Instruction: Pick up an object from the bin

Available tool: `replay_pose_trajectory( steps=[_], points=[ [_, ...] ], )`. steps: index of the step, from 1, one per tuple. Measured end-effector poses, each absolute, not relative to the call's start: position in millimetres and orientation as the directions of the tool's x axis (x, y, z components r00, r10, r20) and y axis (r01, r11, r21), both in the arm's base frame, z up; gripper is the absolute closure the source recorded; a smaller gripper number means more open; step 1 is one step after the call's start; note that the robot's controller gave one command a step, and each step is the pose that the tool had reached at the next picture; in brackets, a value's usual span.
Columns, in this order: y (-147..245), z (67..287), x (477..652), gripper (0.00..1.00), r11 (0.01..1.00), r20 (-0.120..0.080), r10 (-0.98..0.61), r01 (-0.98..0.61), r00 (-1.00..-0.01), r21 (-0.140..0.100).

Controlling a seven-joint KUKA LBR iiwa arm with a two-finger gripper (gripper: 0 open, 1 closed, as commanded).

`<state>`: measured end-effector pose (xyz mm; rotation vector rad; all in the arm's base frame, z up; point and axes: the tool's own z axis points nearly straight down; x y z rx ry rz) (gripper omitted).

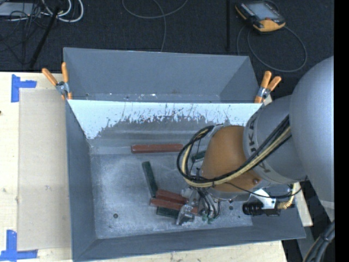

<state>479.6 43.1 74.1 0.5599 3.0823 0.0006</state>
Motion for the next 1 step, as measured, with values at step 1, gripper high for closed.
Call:
replay_pose_trajectory(
  steps=[1],
  points=[
    [43.1,74.5,479.5,1.0,0.936,-0.009,0.352,0.352,-0.936,0.002]
  ],
)
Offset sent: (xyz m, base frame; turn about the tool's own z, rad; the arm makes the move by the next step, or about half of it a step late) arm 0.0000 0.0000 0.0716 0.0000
